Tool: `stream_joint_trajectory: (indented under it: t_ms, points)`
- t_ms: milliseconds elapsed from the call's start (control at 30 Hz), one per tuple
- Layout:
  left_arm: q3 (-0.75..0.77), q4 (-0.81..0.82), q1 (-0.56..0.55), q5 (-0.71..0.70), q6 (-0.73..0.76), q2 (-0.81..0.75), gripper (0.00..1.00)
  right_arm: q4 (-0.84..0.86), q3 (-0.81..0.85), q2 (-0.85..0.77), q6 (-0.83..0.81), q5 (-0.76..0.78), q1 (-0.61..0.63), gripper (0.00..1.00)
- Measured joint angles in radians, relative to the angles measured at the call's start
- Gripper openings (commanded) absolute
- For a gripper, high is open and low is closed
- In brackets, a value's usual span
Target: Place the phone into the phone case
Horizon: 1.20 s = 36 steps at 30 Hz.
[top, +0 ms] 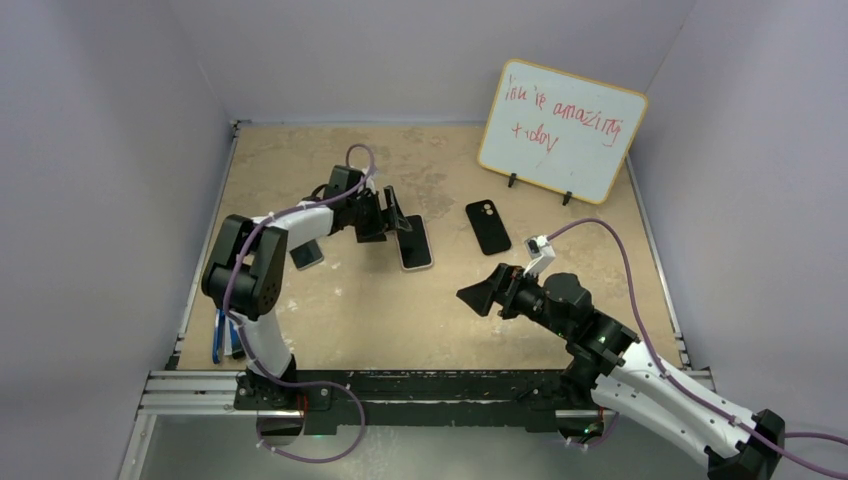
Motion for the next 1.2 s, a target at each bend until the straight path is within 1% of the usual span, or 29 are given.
stream_joint_trajectory:
  t_ms: [100, 167, 367, 500, 733, 967, 1200]
  points:
    - [0.037, -0.091, 0.0, -0.073, 0.045, -0.027, 0.88, 0.0, 0.0, 0.003, 0.0, 0.0, 0.0, 0.99]
    - [0.074, -0.171, 0.001, -0.154, 0.079, -0.045, 0.95, 0.001, 0.0, 0.007, 0.0, 0.0, 0.0, 0.99]
    - [0.171, -0.363, 0.036, -0.371, 0.148, -0.073, 1.0, 0.003, 0.0, 0.02, 0.0, 0.0, 0.0, 0.99]
    - [0.22, -0.446, 0.098, -0.479, 0.174, -0.072, 0.99, 0.01, 0.0, 0.022, 0.005, -0.001, 0.0, 0.99]
    - [0.243, -0.498, 0.236, -0.544, 0.181, -0.028, 0.97, 0.016, 0.0, 0.028, 0.011, -0.003, 0.0, 0.99]
    - [0.245, -0.552, 0.281, -0.639, 0.184, -0.004, 0.95, 0.017, 0.0, 0.04, 0.01, -0.003, 0.0, 0.99]
    - [0.258, -0.57, 0.301, -0.682, 0.199, 0.015, 0.93, 0.046, 0.0, 0.04, 0.011, -0.014, 0.0, 0.99]
